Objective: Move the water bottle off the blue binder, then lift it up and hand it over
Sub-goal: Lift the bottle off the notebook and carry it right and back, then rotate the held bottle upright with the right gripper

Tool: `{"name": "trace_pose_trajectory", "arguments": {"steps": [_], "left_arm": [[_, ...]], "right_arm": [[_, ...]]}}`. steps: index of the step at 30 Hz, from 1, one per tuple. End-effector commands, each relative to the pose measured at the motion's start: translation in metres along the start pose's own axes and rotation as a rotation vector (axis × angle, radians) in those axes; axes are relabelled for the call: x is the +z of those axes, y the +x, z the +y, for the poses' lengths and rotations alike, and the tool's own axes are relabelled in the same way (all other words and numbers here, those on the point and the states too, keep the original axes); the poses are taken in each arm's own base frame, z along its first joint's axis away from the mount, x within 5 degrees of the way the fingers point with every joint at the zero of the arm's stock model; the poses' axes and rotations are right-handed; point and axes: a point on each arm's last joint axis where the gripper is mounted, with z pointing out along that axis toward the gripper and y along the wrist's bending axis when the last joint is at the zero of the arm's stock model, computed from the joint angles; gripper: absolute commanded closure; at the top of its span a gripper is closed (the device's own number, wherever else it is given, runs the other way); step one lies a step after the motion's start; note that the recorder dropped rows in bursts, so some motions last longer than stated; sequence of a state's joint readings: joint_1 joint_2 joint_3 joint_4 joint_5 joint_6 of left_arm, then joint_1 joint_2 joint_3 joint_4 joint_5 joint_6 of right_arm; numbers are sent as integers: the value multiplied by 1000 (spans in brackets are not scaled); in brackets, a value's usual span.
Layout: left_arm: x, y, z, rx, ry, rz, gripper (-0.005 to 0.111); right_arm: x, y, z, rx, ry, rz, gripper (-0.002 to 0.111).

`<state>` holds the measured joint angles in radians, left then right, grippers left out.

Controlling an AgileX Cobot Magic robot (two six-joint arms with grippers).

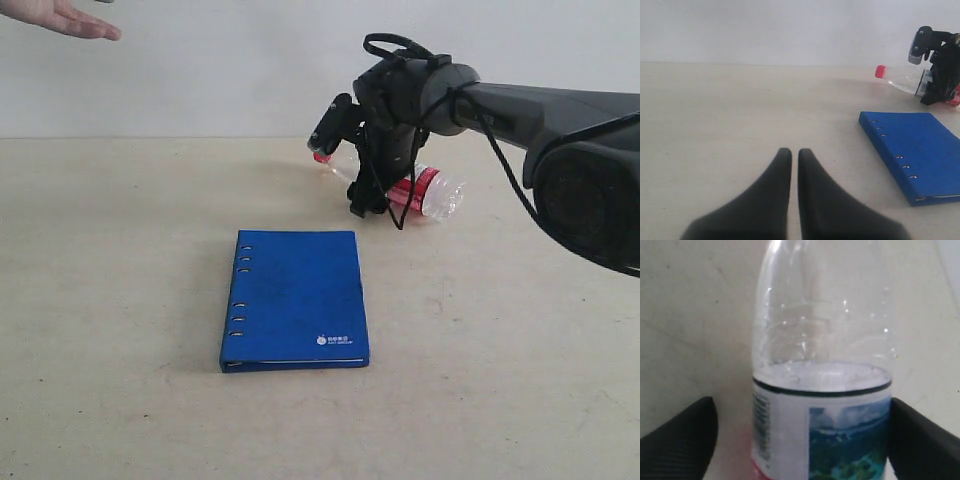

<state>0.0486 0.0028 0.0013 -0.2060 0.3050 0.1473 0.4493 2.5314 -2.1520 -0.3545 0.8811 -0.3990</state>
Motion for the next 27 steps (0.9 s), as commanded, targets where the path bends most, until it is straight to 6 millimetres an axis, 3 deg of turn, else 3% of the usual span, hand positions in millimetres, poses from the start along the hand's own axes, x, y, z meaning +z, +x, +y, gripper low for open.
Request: {"name": "trace_pose_trajectory", "arguments": {"steps": [1, 4, 9, 17, 22, 27], "left_arm": [[0, -2, 0, -15, 1, -18, 102], [0, -2, 0, -15, 1, -18, 102], [0, -2, 0, -15, 1, -18, 102], [0, -2, 0, -15, 1, -18, 102], [0, -2, 0, -15, 1, -18, 102], [0, -2, 0, -15, 1, -18, 102]], "right_arm": [[24, 13, 14, 17, -72, 75, 57], [24, 12, 13, 76, -62, 57, 69], [24, 10, 12, 164, -48, 37, 73], [13, 6, -6, 501, -82, -75, 109], [6, 12, -40, 752, -200, -271, 108], [-13, 18, -57, 656, -226, -321, 108]]}}
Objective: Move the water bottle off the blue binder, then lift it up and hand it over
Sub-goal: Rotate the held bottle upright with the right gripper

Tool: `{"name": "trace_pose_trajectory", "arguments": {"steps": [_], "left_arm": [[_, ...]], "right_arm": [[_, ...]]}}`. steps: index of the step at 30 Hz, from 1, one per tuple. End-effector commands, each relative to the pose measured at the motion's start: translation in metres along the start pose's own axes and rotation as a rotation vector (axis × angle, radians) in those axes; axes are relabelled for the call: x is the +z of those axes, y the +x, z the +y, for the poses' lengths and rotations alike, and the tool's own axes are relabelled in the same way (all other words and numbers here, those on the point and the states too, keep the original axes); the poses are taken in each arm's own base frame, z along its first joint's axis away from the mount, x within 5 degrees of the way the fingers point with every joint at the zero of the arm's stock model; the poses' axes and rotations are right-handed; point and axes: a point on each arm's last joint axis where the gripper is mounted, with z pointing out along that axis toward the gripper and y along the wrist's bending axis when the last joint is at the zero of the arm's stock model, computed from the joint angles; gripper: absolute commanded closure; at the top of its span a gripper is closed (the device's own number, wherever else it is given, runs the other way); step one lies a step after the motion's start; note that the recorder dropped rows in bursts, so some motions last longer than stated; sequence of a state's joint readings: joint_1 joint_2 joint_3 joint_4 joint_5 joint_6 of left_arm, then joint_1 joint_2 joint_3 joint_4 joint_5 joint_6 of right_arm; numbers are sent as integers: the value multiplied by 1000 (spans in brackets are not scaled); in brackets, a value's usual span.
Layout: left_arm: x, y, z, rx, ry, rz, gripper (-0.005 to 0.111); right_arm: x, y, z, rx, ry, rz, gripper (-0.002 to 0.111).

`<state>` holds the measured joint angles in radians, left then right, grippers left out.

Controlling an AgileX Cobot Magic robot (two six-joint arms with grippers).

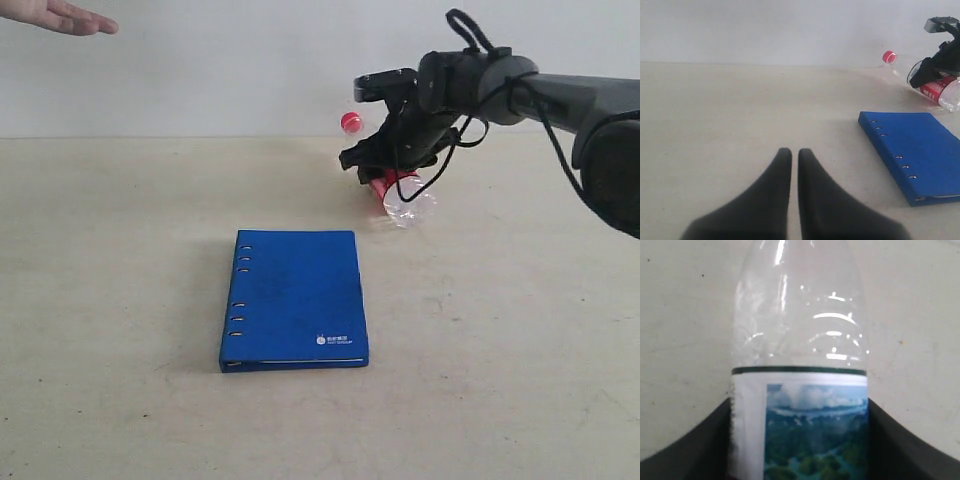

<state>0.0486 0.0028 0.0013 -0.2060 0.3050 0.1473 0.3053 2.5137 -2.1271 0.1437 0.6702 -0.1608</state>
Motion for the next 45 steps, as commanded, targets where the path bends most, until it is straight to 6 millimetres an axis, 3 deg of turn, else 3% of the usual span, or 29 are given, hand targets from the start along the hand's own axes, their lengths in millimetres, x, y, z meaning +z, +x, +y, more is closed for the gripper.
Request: {"name": "trace_pose_trajectory", "arguments": {"steps": [1, 7, 11, 15, 19, 24, 27, 31, 33, 35, 37, 41, 45], "left_arm": [[0, -2, 0, -15, 1, -18, 102], [0, -2, 0, -15, 1, -18, 102], [0, -2, 0, -15, 1, -18, 102], [0, -2, 0, -15, 1, -18, 102], [0, -2, 0, -15, 1, -18, 102], [0, -2, 0, -15, 1, -18, 102], [0, -2, 0, -15, 1, -18, 102], [0, -2, 0, -15, 1, -18, 102], [0, -2, 0, -15, 1, -18, 102], [0, -2, 0, -15, 1, -18, 102], [0, -2, 0, -15, 1, -18, 102], [0, -2, 0, -15, 1, -18, 102], [0, -2, 0, -15, 1, -18, 102]], "right_arm": [[-30, -17, -4, -90, -25, -56, 108], [-80, -41, -7, -95, -5, -147, 108], [-98, -35, -27, -105, 28, -168, 108], [-114, -13, -58, -52, 67, -318, 108], [-137, 33, -83, 66, 269, -450, 108], [-169, 78, -73, -90, 360, -375, 108], [-211, 81, -71, -20, 445, -488, 108], [-291, 77, -65, 180, 525, -868, 108], [-325, 86, -55, 259, 475, -1069, 108], [-346, 107, -45, 308, 414, -1232, 108], [-346, 138, -41, 356, 402, -1284, 108], [-308, 200, -39, 405, 440, -1183, 108], [-269, 230, -43, 444, 456, -1075, 108]]}}
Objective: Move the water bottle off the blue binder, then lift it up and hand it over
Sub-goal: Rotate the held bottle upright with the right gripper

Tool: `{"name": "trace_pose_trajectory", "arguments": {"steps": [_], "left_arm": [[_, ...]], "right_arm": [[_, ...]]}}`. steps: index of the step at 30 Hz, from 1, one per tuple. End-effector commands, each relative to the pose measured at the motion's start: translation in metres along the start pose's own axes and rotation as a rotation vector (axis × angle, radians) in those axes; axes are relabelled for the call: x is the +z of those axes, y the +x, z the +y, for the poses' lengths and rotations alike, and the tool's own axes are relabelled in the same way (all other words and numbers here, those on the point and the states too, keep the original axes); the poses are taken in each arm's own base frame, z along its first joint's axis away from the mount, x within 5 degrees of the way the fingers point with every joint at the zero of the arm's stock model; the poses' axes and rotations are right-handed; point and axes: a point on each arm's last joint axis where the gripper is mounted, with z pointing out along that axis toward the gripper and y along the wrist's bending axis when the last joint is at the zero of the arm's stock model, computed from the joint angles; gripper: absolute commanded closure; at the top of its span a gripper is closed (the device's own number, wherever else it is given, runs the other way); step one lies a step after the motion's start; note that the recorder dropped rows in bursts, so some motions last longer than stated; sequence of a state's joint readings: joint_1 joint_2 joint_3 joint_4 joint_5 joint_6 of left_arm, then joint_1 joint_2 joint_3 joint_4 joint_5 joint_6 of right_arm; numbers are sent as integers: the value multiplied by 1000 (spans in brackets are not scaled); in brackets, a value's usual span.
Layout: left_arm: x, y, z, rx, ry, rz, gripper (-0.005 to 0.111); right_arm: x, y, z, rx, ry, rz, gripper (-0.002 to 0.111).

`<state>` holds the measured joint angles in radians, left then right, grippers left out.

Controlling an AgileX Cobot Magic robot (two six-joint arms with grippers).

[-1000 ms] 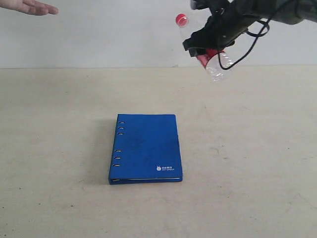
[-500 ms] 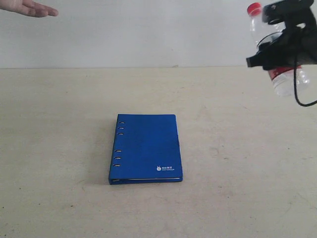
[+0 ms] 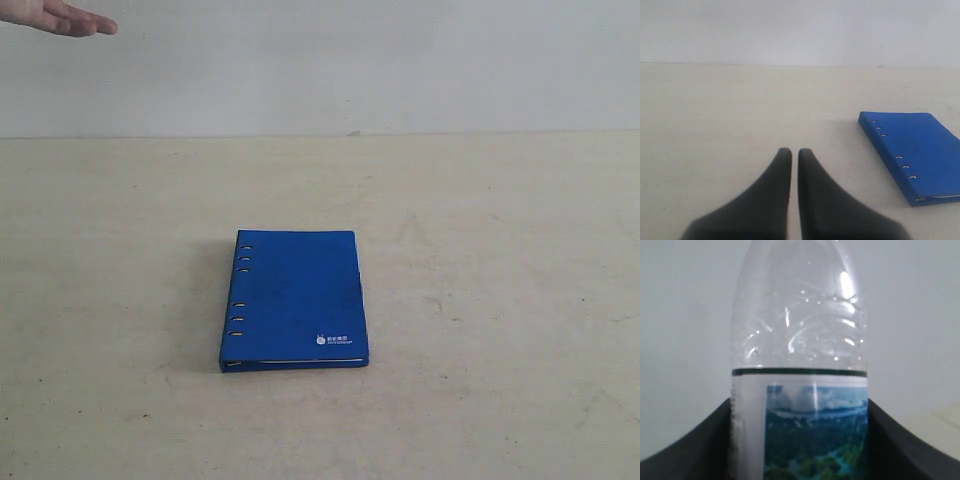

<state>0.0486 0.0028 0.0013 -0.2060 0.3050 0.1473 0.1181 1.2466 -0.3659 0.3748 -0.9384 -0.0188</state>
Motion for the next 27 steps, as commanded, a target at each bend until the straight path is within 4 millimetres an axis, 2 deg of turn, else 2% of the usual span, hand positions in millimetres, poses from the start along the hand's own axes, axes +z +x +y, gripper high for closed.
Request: {"name": "trace_pose_trajectory", "arguments": {"steps": [1, 9, 10, 11, 13, 17, 22, 23, 24, 27], "left_arm": [[0, -2, 0, -15, 1, -18, 102], [0, -2, 0, -15, 1, -18, 102], [0, -2, 0, -15, 1, -18, 102], [0, -2, 0, -15, 1, -18, 102], [0, -2, 0, -15, 1, -18, 102], [0, -2, 0, -15, 1, -18, 102], [0, -2, 0, -15, 1, -18, 102], [0, -2, 0, -15, 1, -18, 102], [0, -2, 0, -15, 1, -18, 102], [0, -2, 0, -15, 1, -18, 102]], "right_arm": [[-3, 42, -12, -5, 34, 83, 108], [42, 112, 4, -121, -120, 254, 108], [47, 120, 7, -164, -158, 264, 108], [58, 133, 16, -317, -266, 262, 108], [72, 148, 27, -424, -384, 260, 108], [93, 157, 32, -387, -381, 252, 108], [109, 154, 38, -377, -378, 256, 108], [111, 156, 37, -364, -371, 294, 107], [114, 159, 37, -354, -361, 346, 101], [130, 151, 38, -302, -290, 338, 95]]}}
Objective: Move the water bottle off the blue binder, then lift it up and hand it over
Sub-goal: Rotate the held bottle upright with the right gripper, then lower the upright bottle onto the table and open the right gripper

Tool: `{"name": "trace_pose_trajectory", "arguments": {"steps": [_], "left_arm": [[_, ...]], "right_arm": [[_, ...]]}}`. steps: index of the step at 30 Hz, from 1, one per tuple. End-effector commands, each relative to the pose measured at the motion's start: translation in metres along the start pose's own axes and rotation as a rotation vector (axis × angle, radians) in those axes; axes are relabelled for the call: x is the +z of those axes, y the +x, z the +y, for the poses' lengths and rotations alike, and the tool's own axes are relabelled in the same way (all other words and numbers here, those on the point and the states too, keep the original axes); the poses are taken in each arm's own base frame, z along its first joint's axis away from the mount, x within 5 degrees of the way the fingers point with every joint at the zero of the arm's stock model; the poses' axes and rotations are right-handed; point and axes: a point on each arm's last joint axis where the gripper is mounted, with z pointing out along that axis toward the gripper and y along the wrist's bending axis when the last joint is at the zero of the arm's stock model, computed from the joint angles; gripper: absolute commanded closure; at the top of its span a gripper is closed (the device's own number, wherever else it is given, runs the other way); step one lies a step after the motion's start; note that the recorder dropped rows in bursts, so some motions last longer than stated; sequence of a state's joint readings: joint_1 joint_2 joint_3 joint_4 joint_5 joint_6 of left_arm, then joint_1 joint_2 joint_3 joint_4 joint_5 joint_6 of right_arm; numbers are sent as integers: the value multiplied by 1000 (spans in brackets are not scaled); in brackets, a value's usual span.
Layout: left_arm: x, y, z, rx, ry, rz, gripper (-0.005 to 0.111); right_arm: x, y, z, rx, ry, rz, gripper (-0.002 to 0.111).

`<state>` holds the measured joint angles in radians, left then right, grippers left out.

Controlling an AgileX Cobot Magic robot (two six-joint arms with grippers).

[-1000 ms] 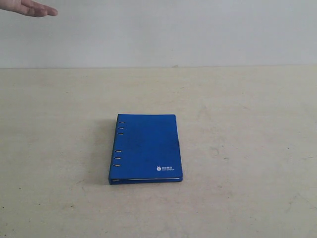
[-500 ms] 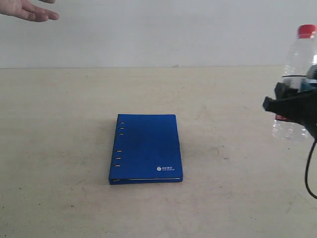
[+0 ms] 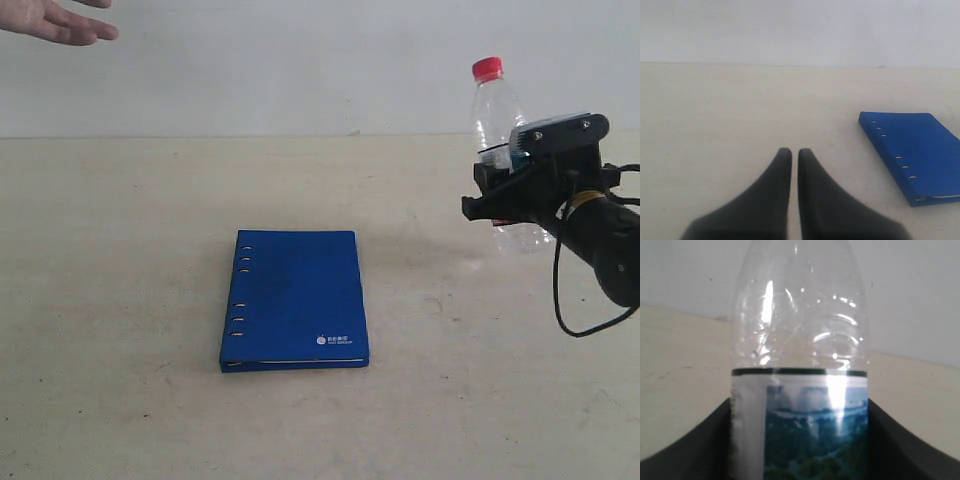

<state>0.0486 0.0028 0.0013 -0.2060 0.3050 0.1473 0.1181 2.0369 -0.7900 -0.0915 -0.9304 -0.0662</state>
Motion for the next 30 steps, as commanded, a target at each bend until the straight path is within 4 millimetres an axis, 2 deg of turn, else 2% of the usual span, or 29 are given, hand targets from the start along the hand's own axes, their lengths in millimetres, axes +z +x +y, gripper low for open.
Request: {"name": "trace_pose_trajectory", "arguments": {"steps": [1, 5, 10, 19, 26, 30], "left_arm": [[0, -2, 0, -15, 1, -18, 102], [0, -2, 0, -15, 1, -18, 102], [0, -2, 0, -15, 1, -18, 102], [0, -2, 0, -15, 1, -18, 102], [0, -2, 0, -15, 1, -18, 102], [0, -2, 0, -15, 1, -18, 102]], "right_arm": [[16, -21, -13, 107, 86, -57, 96], [29, -44, -17, 118, 96, -136, 108], [47, -71, -22, 121, 101, -234, 108], [108, -62, -19, 295, 16, -231, 108], [155, -63, -22, 296, 13, -229, 108], [178, -58, -22, 291, 22, -155, 108]]}}
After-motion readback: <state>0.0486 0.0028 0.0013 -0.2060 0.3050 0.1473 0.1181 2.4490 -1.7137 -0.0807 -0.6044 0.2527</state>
